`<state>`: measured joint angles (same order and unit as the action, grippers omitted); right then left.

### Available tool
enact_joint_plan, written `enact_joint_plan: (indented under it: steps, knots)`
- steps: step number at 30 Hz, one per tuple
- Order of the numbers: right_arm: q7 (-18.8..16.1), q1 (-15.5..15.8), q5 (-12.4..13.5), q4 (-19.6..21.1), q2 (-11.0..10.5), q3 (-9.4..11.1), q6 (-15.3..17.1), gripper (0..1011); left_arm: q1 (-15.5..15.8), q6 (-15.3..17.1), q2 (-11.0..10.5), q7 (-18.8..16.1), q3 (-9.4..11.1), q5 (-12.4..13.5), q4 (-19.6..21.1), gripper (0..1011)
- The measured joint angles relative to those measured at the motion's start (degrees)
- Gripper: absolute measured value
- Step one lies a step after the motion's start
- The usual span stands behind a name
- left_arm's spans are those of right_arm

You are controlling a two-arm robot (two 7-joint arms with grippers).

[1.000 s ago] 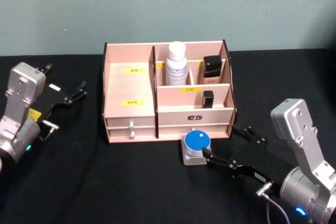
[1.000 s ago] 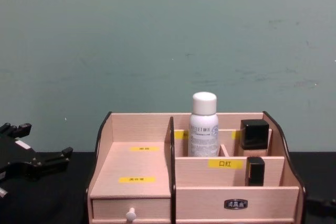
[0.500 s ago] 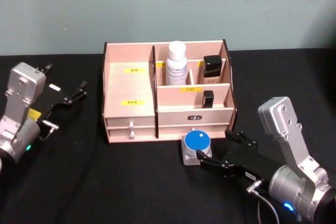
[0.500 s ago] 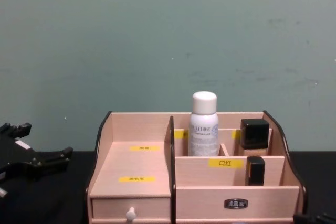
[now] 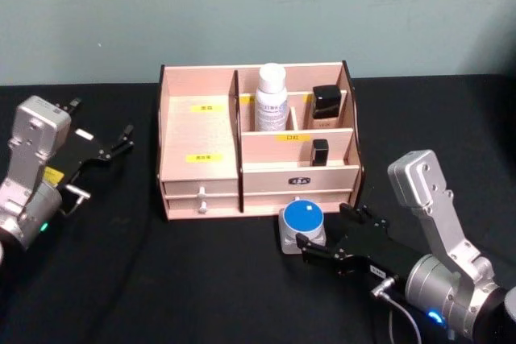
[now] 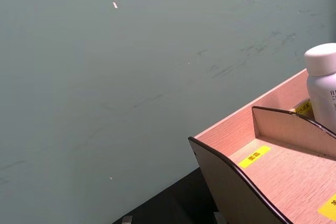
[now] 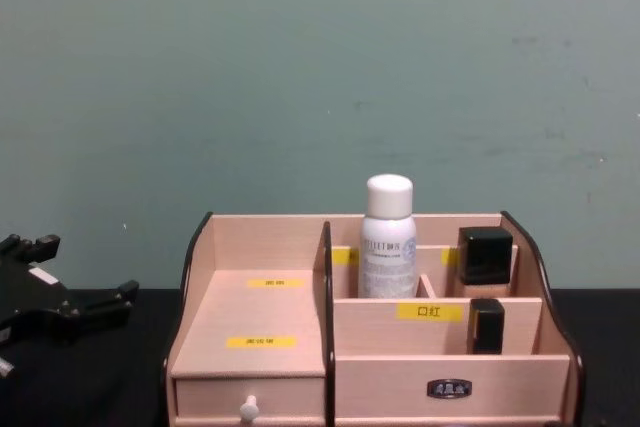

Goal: Pick up the facial cleanser and watermelon frost from the table and place them into the tiered storage box.

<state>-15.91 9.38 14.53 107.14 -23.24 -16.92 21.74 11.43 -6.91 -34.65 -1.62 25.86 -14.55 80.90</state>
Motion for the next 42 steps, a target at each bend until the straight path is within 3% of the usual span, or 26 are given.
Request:
enact_joint_plan:
  steps: [19, 42]
  knots:
    - [-0.19, -2.17, -2.20, -2.96, 1.08, -1.86, -1.06, 1002, 0.00, 0.00, 0.00, 0.00, 0.00, 0.00, 0.00, 1001]
    - [-0.52, -3.34, -3.28, -4.93, 2.30, -2.54, -1.46, 1003, 0.00, 0.00, 0.00, 0.00, 0.00, 0.00, 0.00, 1001]
